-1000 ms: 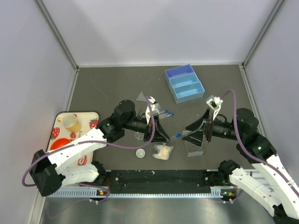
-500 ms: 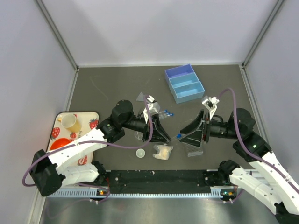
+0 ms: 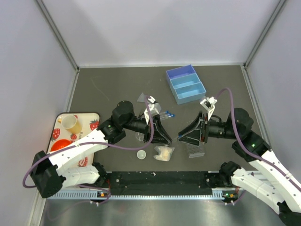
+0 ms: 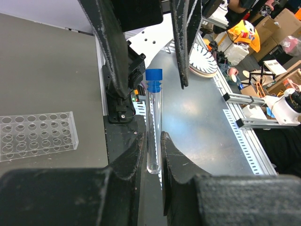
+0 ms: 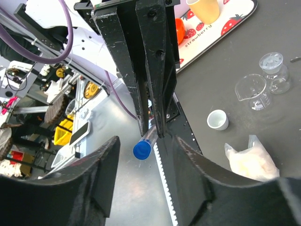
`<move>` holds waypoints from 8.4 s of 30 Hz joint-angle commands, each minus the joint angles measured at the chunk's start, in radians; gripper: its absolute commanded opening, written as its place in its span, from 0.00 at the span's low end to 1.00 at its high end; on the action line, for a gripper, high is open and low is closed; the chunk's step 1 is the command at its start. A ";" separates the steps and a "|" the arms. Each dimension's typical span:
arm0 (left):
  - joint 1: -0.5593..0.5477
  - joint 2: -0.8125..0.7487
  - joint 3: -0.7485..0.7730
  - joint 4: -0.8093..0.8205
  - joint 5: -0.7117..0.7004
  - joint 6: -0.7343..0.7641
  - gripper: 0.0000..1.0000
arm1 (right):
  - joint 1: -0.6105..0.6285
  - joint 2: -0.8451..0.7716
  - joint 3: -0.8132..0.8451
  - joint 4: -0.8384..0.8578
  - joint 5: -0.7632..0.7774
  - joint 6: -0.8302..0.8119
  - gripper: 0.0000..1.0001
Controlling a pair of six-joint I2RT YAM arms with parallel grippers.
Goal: Organize the chemistry lab equipment
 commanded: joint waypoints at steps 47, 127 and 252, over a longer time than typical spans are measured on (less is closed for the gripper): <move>0.017 -0.237 0.139 -0.539 -0.938 0.122 0.99 | 0.041 0.169 0.076 -0.294 0.907 -0.238 0.00; 0.015 -0.370 -0.099 -0.516 -1.114 0.023 0.99 | 0.130 0.356 -0.194 -0.086 1.063 -0.164 0.00; 0.083 0.837 0.487 -0.364 -0.950 0.185 0.65 | 0.130 0.050 -0.002 -0.349 0.994 -0.249 0.54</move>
